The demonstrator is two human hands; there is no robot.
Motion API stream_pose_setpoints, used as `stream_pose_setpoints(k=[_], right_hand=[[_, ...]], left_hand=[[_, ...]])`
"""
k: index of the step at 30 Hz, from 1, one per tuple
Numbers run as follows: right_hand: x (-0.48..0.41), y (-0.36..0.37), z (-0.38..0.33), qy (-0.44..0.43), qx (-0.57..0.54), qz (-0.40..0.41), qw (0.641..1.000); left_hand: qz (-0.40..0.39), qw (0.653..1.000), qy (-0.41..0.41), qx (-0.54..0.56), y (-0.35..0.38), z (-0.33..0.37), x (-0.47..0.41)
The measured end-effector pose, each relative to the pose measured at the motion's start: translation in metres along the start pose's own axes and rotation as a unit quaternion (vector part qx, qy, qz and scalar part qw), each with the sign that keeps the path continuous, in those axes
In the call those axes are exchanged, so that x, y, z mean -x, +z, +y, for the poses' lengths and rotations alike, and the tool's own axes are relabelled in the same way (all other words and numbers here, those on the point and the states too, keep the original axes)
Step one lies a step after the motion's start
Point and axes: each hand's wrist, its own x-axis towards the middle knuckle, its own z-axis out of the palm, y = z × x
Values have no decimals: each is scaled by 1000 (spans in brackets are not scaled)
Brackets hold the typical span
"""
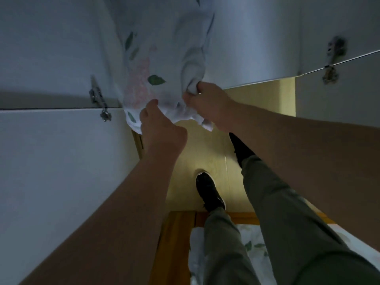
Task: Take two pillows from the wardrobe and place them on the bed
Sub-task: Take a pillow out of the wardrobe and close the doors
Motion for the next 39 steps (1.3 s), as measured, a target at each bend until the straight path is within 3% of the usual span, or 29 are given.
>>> stream_pose_setpoints(k=[5, 7, 13, 21, 25, 32, 36, 39], right_hand=[[68, 18, -21, -53, -43, 9, 998], [96, 20, -35, -61, -105, 15, 993], [199, 19, -75, -98, -132, 38, 986], [354, 11, -107, -103, -105, 67, 987], [424, 8, -121, -98, -88, 71, 989], [511, 2, -137, -194, 88, 14, 977], [536, -16, -147, -308, 215, 34, 926], [533, -27, -147, -382, 238, 108, 887]], left_hand=[[20, 996, 71, -46, -47, -19, 77], [34, 995, 74, -57, -61, -24, 96], [70, 990, 113, -45, -111, -32, 173], [157, 963, 182, -123, -164, -41, 293], [205, 952, 177, -139, -181, -52, 342], [256, 951, 157, -74, -220, -69, 385], [310, 937, 161, -2, -231, -60, 420], [356, 916, 183, 23, -239, -55, 446]])
